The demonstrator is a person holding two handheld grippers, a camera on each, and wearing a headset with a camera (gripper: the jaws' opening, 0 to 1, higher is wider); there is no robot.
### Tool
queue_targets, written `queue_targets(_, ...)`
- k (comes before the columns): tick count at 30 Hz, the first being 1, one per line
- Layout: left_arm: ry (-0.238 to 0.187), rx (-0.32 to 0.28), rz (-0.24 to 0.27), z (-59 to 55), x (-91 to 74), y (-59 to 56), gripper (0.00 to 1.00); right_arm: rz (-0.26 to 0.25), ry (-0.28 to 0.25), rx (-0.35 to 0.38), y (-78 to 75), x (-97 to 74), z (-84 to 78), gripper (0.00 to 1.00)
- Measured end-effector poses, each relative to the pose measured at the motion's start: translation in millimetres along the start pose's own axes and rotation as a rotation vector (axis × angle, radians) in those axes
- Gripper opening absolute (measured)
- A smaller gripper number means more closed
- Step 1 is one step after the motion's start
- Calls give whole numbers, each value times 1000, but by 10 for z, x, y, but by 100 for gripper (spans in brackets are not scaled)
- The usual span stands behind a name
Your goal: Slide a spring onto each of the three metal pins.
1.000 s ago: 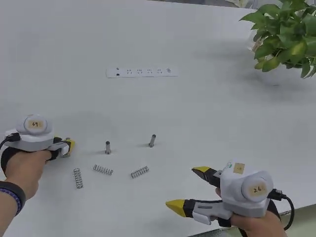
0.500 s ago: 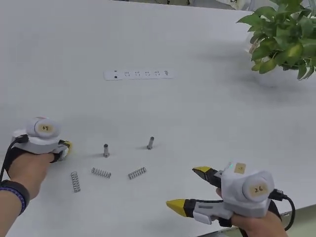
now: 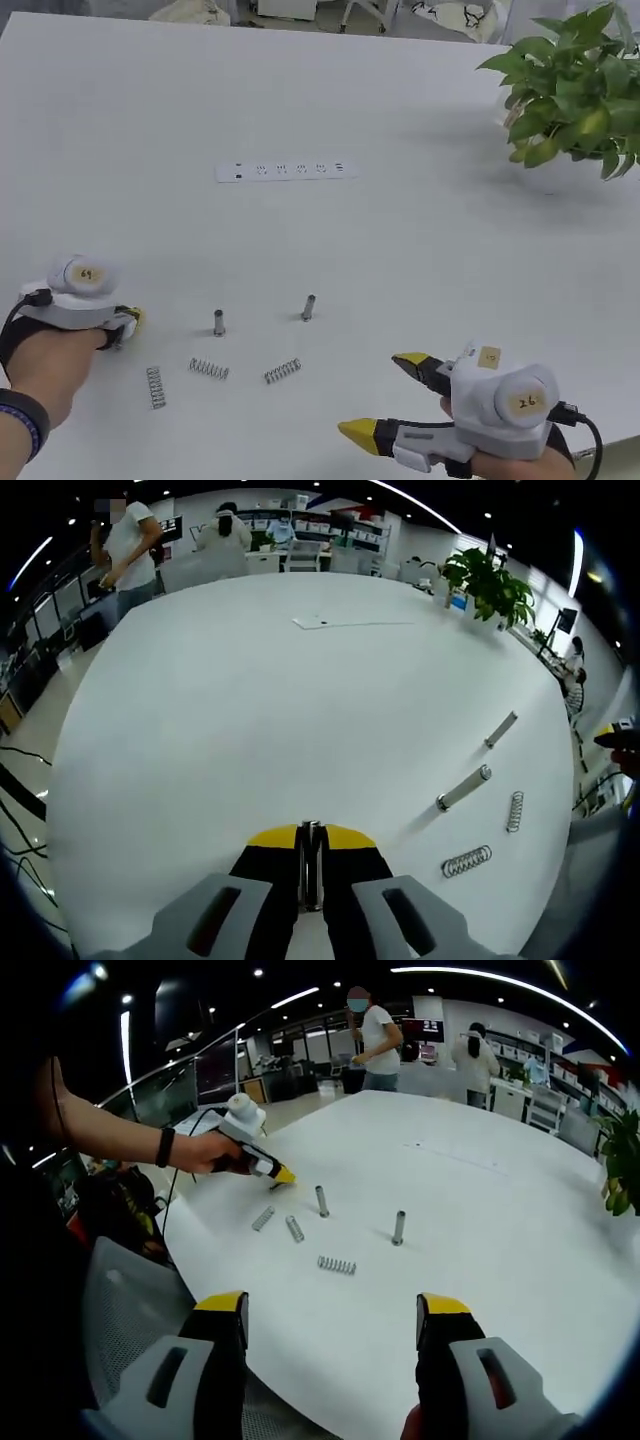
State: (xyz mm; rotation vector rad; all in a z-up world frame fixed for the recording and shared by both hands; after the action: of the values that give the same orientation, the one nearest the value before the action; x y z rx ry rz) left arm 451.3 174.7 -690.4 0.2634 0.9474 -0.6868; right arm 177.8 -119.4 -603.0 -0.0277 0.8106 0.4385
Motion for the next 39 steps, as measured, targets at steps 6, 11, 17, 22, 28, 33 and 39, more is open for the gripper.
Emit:
queue_targets(6,-21,-4,9,-12,-123,-5,0,-1,-7,1,3,-20,-21,67)
queue_targets(11,-31,-1,13,-26,-193,-23,0,1,-6,-3,26,-29,-44,67)
queue_targets(17,-37,6,15,-36,-241,-45,0,3,-8,-3,45,-37,-65,67)
queue_targets(22,-48,26,15,-28,-294,-82,0,2,-12,-4,58,-49,-76,67)
queue_targets(28,-40,27,21,-67,-312,-81,0,0,-19,-5,55,-65,-84,67)
queue_targets(33,-39,38,24,-73,-322,-98,0,0,-22,-5,66,-79,-99,67)
queue_targets(39,-39,47,27,-72,-330,-118,0,-1,-22,-1,74,-94,-126,67)
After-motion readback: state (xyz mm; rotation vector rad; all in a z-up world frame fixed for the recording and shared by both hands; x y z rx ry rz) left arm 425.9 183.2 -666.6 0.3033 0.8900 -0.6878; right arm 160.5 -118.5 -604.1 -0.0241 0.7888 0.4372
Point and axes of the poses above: the centre of the closed fingertips' face, and the gripper's own axes: x roughly forward along the fingers, y roughly to its left, z roughly out of its top, the point moved 10 cm from there along -x, roughly backward along the fingers, and after that the axes turned 6 degrees about y, right-handed, at the moved point
